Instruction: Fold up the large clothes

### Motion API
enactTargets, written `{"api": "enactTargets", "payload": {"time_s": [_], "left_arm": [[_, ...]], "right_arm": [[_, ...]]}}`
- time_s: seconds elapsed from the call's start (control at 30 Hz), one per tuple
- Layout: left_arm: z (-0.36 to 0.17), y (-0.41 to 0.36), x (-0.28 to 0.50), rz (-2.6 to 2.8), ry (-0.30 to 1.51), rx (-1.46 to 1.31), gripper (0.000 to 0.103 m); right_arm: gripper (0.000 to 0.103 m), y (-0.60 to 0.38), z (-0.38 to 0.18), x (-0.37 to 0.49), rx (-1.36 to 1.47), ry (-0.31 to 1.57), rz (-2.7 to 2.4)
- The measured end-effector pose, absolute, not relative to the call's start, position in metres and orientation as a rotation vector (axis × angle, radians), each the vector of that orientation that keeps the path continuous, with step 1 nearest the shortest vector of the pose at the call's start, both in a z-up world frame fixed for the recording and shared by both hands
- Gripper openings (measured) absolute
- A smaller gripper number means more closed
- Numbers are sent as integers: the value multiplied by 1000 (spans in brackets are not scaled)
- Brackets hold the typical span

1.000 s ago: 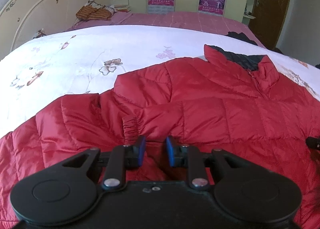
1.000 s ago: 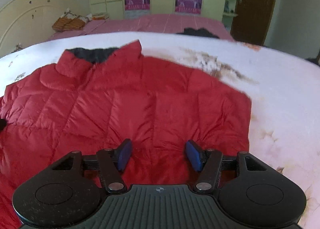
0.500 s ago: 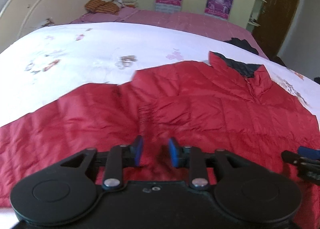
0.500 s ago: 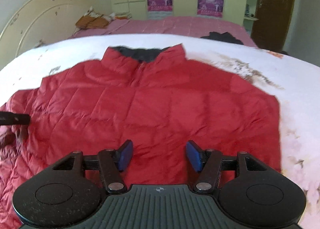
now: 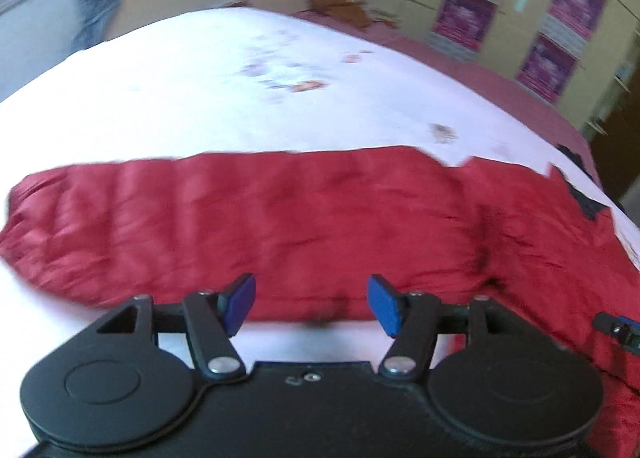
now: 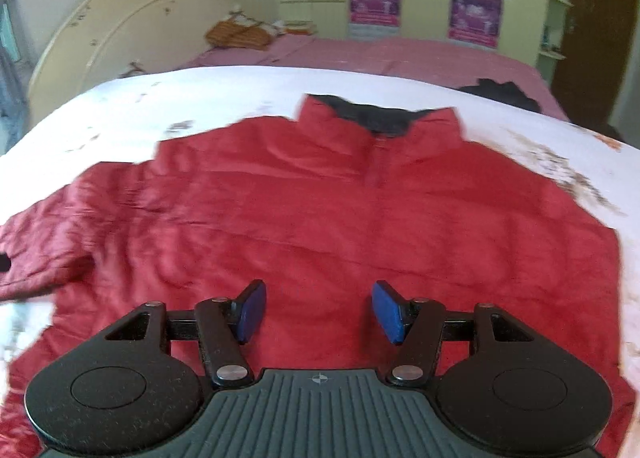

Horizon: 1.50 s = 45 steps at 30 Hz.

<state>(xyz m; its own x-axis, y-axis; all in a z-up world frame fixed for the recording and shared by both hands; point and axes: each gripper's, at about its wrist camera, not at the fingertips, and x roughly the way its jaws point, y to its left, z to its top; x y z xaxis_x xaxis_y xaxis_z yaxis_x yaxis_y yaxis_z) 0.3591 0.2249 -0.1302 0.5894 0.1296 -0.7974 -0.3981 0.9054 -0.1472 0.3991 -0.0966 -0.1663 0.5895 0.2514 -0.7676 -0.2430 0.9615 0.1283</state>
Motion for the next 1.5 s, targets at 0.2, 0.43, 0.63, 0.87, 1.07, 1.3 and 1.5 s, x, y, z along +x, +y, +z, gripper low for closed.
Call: {"api": "enactTargets", "payload": {"time_s": [0.2, 0.43, 0.63, 0.87, 1.07, 1.3, 1.5], "left_arm": [[-138, 279, 312, 441, 888, -453, 61], [-151, 328, 274, 564, 834, -614, 60], [-157, 358, 285, 576, 744, -687, 57], [-162, 374, 295, 621, 673, -700, 12], [-137, 354, 304, 569, 604, -585, 6], [-81, 286, 341, 322, 528, -390, 6], [-61, 197, 385, 61, 510, -276, 6]], "right_arm": [[59, -62, -162, 404, 30, 877, 338], [59, -24, -182, 407, -14, 911, 366], [59, -20, -186, 412, -27, 920, 351], [59, -15, -200, 415, -84, 930, 330], [59, -19, -201, 416, -75, 927, 338], [59, -44, -181, 411, 78, 894, 328], [59, -77, -166, 400, 121, 878, 282]]}}
